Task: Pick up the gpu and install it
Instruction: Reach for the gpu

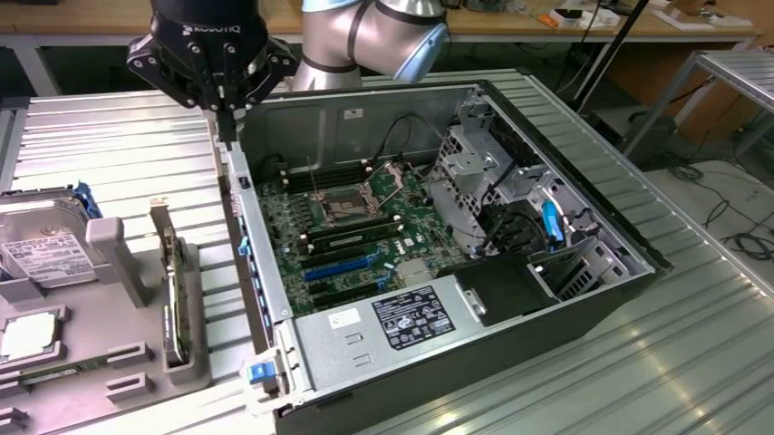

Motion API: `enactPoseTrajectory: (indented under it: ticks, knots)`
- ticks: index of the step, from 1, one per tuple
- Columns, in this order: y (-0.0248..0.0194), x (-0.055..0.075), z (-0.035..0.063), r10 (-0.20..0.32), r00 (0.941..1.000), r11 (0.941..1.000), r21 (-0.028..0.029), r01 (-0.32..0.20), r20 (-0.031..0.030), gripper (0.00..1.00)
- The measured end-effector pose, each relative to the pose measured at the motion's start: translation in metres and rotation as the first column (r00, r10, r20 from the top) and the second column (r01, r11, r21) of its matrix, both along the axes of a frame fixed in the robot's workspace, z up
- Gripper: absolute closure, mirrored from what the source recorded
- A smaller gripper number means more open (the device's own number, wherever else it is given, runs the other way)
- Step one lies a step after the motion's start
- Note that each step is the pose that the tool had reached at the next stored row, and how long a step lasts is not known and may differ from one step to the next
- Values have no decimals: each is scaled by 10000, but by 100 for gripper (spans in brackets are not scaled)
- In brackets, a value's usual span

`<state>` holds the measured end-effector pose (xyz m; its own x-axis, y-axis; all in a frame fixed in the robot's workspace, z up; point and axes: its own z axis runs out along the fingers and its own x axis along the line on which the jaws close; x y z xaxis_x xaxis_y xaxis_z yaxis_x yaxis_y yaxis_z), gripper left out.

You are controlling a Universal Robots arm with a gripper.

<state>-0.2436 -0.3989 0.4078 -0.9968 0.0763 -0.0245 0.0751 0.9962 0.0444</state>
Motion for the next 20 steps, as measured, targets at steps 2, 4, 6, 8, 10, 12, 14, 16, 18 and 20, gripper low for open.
enactPoseTrajectory:
  ticks: [2,4,6,8,10,12,14,16,18,20]
  knots:
    - [0,-22,-1,0,10000,10000,0,0,-1,89]
    - [0,-41,-2,0,10000,10000,0,0,-1,89]
    - [0,-59,-3,0,10000,10000,0,0,-1,89]
    - [0,-78,-4,0,10000,10000,0,0,-1,89]
    - [0,-90,-5,1,10000,10000,-1,-1,-1,89]
    - [0,-122,-6,0,10000,10000,-1,0,-1,89]
    - [0,-171,-8,1,10000,10000,-1,-1,-1,89]
    - [0,-283,-11,0,10000,10000,-1,0,-1,89]
    - [0,-412,-13,1,10000,10000,-1,-1,-2,89]
    - [-1,-521,-16,0,10000,10000,0,0,0,89]
